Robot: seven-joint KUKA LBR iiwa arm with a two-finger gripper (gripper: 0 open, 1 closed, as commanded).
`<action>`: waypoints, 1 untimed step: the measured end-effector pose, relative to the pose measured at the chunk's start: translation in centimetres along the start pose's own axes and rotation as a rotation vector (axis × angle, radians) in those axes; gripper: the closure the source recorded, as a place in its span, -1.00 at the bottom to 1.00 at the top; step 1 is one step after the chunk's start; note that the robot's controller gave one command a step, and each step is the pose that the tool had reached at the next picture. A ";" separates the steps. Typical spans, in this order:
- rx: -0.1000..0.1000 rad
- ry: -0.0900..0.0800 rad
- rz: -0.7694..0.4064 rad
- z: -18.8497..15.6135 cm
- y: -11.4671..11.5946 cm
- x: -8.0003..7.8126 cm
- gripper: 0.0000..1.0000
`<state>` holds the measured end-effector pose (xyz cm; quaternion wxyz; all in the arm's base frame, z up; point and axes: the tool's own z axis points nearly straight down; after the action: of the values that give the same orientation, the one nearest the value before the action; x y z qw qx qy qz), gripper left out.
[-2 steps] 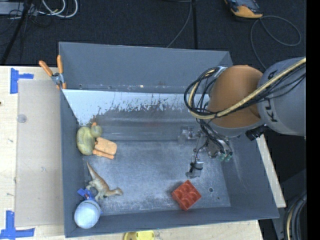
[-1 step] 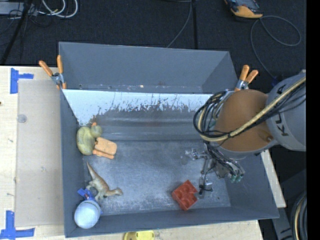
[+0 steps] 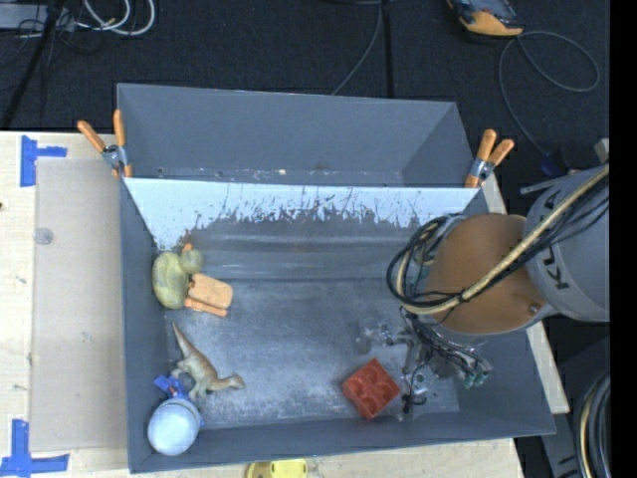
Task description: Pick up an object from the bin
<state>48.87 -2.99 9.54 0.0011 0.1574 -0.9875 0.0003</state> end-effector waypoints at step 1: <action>-0.005 -0.001 -0.346 2.5 1.4 -0.5 1.00</action>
Offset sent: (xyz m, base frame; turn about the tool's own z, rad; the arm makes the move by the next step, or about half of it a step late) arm 0.0000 0.0000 0.0000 0.0000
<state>48.89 -1.50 6.99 0.0012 0.3248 -0.9458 -0.0022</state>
